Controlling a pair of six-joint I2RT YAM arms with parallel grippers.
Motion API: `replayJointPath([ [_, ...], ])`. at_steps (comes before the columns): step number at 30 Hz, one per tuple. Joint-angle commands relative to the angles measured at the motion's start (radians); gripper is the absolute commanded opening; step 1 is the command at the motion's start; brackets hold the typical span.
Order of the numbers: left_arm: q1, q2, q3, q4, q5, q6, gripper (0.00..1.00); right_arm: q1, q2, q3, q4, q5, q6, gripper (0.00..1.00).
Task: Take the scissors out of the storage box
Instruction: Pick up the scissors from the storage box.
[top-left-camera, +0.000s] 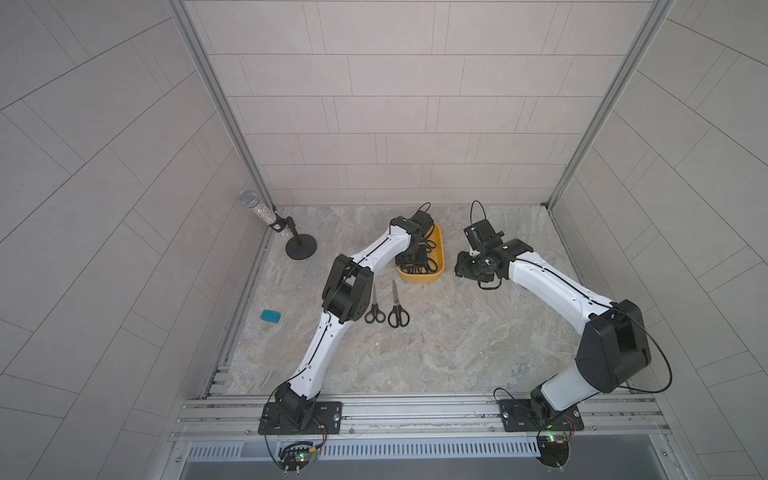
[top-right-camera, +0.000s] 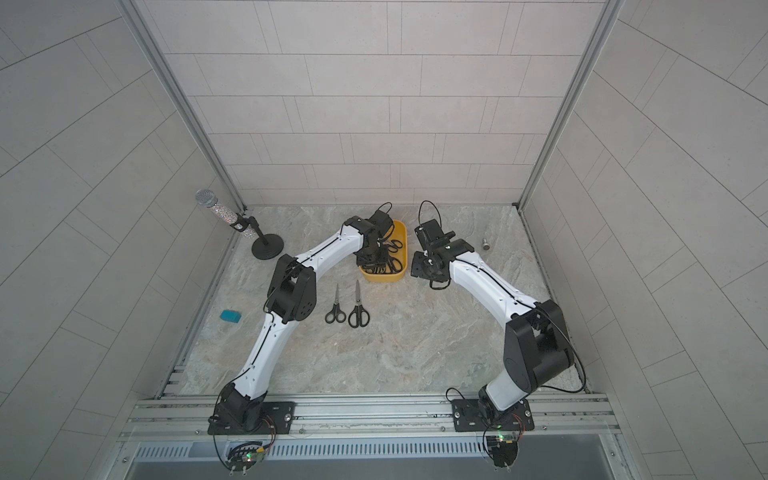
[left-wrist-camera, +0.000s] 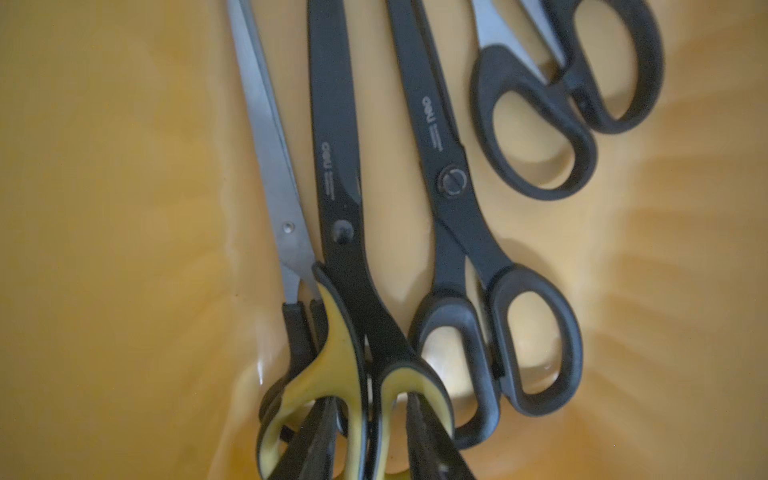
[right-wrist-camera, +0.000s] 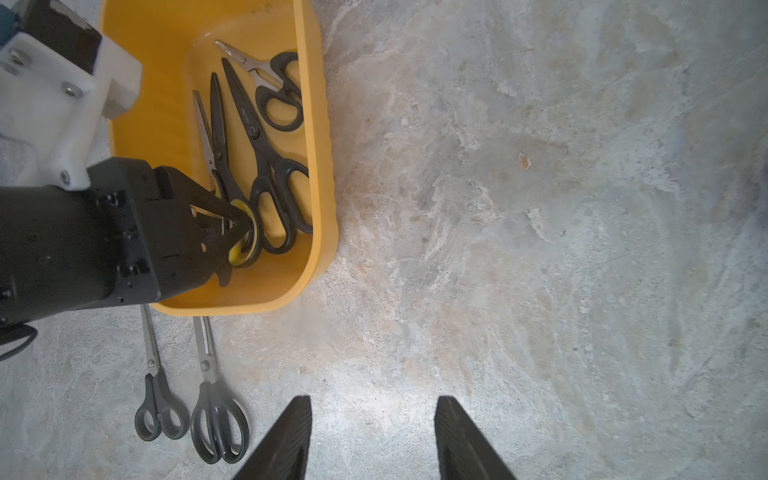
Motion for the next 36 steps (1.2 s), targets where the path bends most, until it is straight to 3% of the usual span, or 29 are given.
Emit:
replayJointPath([
  [1, -0.002, 0.06, 0.02, -0.038, -0.018, -0.001, 0.33, -0.012, 0.01, 0.01, -0.018, -0.021, -0.005, 0.53],
  [12, 0.003, 0.076, -0.027, -0.033, -0.043, -0.023, 0.26, -0.023, -0.006, 0.017, -0.02, -0.037, -0.013, 0.53],
  [23, 0.062, 0.087, 0.03, -0.043, -0.039, 0.001, 0.01, -0.024, -0.004, 0.019, -0.016, -0.043, -0.01, 0.53],
  [26, 0.06, 0.095, 0.099, -0.068, -0.046, 0.029, 0.0, -0.025, -0.003, 0.022, -0.017, -0.045, -0.013, 0.53],
  [36, 0.036, -0.058, 0.129, -0.064, -0.052, 0.107, 0.0, -0.025, 0.008, 0.036, -0.018, -0.036, -0.016, 0.53],
])
